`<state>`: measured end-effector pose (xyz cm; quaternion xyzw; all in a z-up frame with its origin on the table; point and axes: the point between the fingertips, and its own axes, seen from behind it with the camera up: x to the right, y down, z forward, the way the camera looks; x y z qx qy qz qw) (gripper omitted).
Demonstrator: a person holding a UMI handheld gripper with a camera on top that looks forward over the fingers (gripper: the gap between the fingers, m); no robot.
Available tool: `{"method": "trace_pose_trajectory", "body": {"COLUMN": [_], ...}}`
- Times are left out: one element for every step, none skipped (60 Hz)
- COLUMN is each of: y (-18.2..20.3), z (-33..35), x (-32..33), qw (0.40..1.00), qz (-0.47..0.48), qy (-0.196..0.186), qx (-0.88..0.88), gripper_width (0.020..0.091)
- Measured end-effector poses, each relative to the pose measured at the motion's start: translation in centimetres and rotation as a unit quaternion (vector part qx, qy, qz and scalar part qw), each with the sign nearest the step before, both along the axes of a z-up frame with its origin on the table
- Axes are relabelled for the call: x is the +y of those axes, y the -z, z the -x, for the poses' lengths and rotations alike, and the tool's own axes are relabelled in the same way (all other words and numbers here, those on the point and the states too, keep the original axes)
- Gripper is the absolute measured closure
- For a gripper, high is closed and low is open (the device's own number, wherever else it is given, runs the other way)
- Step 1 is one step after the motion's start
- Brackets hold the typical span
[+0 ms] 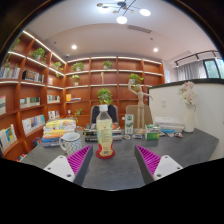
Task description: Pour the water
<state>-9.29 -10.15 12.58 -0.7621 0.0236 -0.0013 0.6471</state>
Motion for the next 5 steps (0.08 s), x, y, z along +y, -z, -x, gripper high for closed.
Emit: {"method": "trace_pose_trajectory", "body": {"y": [0.02,0.04,0.05,0.07,0.10], "z": [0.02,0.04,0.02,0.05,0.09], "x": [-0.02,-0.05,-0.07,-0.10,-0.12], "qw": [1.000,1.000,1.000,1.000,1.000], "qz": [0.000,-0.001,-0.001,-0.002,-0.002], "qy": [-0.001,-0.002,-0.003,-0.004,-0.007], "qx": [0.002,0.003,0.003,0.003,0.003], "gripper_width": [0.0250,0.0248,0.0249,0.0247,0.0248]}}
